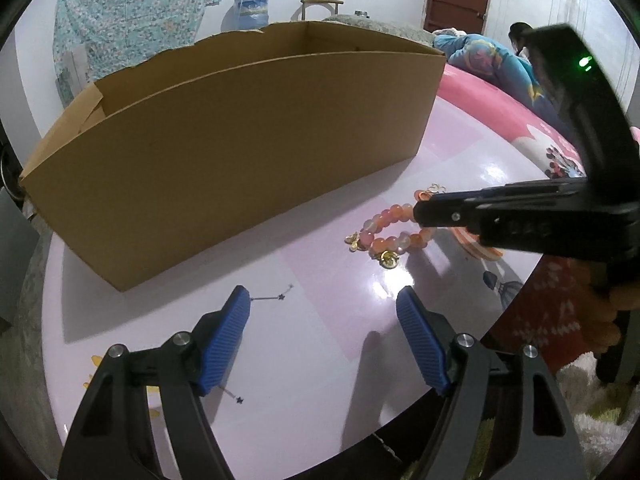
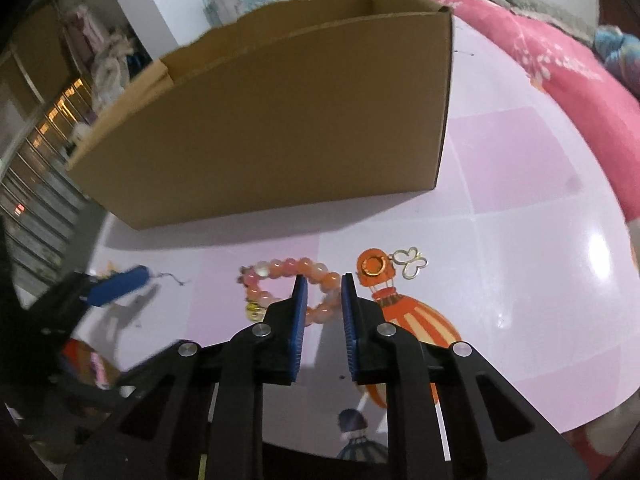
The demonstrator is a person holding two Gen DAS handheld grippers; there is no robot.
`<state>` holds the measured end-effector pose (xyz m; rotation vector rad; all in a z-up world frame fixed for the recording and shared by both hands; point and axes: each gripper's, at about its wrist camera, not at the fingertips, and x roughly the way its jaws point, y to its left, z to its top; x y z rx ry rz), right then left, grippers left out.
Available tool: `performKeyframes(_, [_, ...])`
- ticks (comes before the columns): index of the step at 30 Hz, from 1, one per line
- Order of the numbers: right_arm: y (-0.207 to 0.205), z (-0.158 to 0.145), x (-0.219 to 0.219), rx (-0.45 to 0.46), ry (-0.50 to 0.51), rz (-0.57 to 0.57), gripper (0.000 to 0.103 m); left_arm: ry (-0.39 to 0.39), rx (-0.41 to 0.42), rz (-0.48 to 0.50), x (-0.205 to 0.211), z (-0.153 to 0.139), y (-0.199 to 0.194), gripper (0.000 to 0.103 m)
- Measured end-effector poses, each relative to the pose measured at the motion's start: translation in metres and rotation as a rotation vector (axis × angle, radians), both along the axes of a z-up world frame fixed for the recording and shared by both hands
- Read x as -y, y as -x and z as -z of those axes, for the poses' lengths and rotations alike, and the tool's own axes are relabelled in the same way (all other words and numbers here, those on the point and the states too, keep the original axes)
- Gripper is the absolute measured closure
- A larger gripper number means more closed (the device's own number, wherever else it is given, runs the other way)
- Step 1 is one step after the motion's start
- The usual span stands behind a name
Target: Organize jewelry
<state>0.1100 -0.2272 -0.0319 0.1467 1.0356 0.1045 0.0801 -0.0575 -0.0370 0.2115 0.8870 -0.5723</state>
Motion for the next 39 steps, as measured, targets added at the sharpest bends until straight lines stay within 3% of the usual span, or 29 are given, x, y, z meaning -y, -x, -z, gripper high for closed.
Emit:
performKeyframes(4, [-0.001,0.002,-0.007,-0.007,0.052,-0.008,0.095,0.019,0.004,-0.020,-0.012,-0.001,0.004,0.029])
performKeyframes(7, [-0.001,-0.003,-0.008,0.002,0.036,-0.002,0.096,0.035,0.003,-0.041,-0.024,-0.002,0.007,0.029])
performKeyframes(20, [-0.006,-0.066,-0.051,0.136,0.025,-0.094,0.096,0.081,-0.017,-0.109,-0.064,-0.001,0.030,0.029])
performKeyframes(26, [-0.025,-0.069,-0.084,0.138,-0.077,-0.203,0.096,0.079,-0.007,-0.149,-0.078,-0.004,0.040,0.029])
performKeyframes(30, [-0.035,-0.053,-0.104,0.084,-0.124,-0.259,0.094,0.076,-0.012,-0.175,-0.083,-0.004,0.042,0.029])
performKeyframes(35, [-0.028,-0.041,-0.085,0.060,-0.080,-0.207,0.080,0.080,-0.020,-0.175,-0.083,-0.003,0.038,0.029])
performKeyframes(39, [-0.008,-0.045,-0.042,0.075,-0.053,-0.099,0.079,0.088,-0.014,-0.140,-0.074,-0.004,0.033,0.029])
